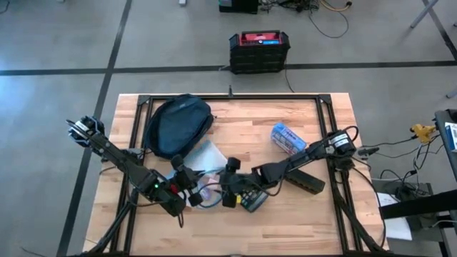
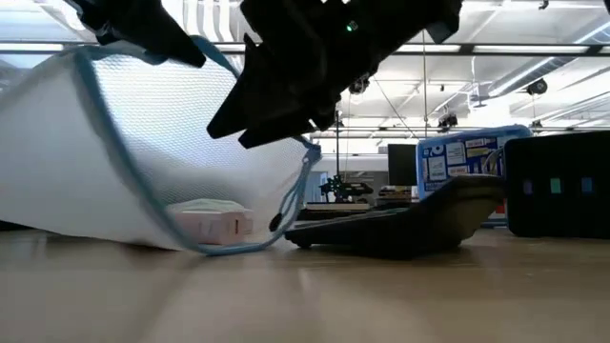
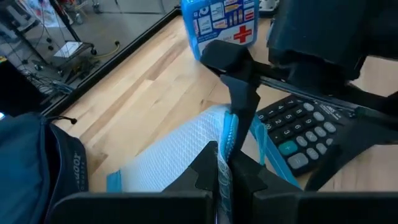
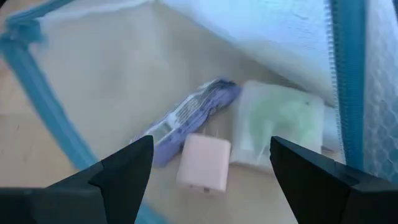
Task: Unpack backpack
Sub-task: Remove the pink charger adapter from the transparent zip bag
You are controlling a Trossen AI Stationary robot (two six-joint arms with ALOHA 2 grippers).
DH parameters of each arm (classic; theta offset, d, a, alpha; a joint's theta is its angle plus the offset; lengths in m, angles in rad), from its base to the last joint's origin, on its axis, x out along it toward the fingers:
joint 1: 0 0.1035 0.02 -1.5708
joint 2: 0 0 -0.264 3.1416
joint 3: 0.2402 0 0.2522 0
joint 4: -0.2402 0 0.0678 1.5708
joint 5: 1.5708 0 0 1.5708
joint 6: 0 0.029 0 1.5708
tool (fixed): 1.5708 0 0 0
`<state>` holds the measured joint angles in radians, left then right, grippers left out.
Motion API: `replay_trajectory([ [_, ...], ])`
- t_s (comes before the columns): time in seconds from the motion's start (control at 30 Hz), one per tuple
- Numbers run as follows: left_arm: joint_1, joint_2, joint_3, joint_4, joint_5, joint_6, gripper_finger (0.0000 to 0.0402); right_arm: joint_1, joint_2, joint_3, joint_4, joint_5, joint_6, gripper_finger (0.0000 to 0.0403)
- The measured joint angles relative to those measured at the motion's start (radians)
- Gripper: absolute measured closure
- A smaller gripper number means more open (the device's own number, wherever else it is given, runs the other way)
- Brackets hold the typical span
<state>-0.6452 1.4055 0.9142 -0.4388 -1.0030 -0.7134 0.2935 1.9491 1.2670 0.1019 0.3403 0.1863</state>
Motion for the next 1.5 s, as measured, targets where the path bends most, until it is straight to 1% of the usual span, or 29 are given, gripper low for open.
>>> replay_trajectory([
  [0.1,0.006,0.000,0.000,0.002,0.000,-0.001,0.0402,0.014,0.001,-0.024,0.045,0.000,0.023,0.0096],
  [0.2,0.009,-0.001,0.000,0.006,-0.001,-0.001,0.0402,0.021,0.033,-0.029,0.106,0.012,0.031,0.0090],
  [0.27,0.009,-0.001,0.000,0.012,-0.002,0.000,0.0402,0.021,0.077,-0.024,0.131,0.020,0.031,0.0088],
  [0.37,0.010,-0.001,0.000,0.015,0.001,-0.001,0.0402,0.007,0.134,-0.001,0.138,0.027,0.031,0.0085],
  [0.57,0.009,-0.001,0.000,0.018,0.023,-0.002,0.0402,-0.036,0.182,0.040,0.146,0.034,0.018,0.0094],
  [0.63,0.009,0.000,0.000,0.009,0.026,-0.001,0.0402,-0.053,0.203,0.040,0.134,-0.003,0.008,0.0102],
  [0.77,0.008,0.000,0.000,-0.014,0.047,-0.002,0.0402,-0.077,0.234,0.042,0.146,-0.122,-0.006,0.0119],
  [0.9,0.002,0.000,-0.012,-0.051,0.088,-0.001,0.0402,-0.078,0.243,0.042,0.143,-0.160,-0.043,0.0139],
  [1.0,-0.004,0.000,-0.046,-0.063,0.121,-0.003,0.0402,-0.071,0.243,0.042,0.137,-0.161,-0.058,0.0165],
  [1.13,-0.018,0.000,-0.113,-0.058,0.189,-0.035,0.0402,-0.067,0.242,0.042,0.131,-0.163,-0.066,0.0226],
  [1.17,-0.023,0.000,-0.133,-0.050,0.202,-0.044,0.0402,-0.067,0.242,0.042,0.131,-0.163,-0.071,0.0232],
  [1.37,-0.083,0.000,-0.256,0.071,0.228,-0.059,0.0402,-0.063,0.209,0.048,0.086,-0.158,-0.112,0.0233],
  [1.5,-0.118,0.000,-0.329,0.178,0.229,-0.084,0.0402,-0.055,0.131,0.043,0.012,-0.152,-0.142,0.0233],
])
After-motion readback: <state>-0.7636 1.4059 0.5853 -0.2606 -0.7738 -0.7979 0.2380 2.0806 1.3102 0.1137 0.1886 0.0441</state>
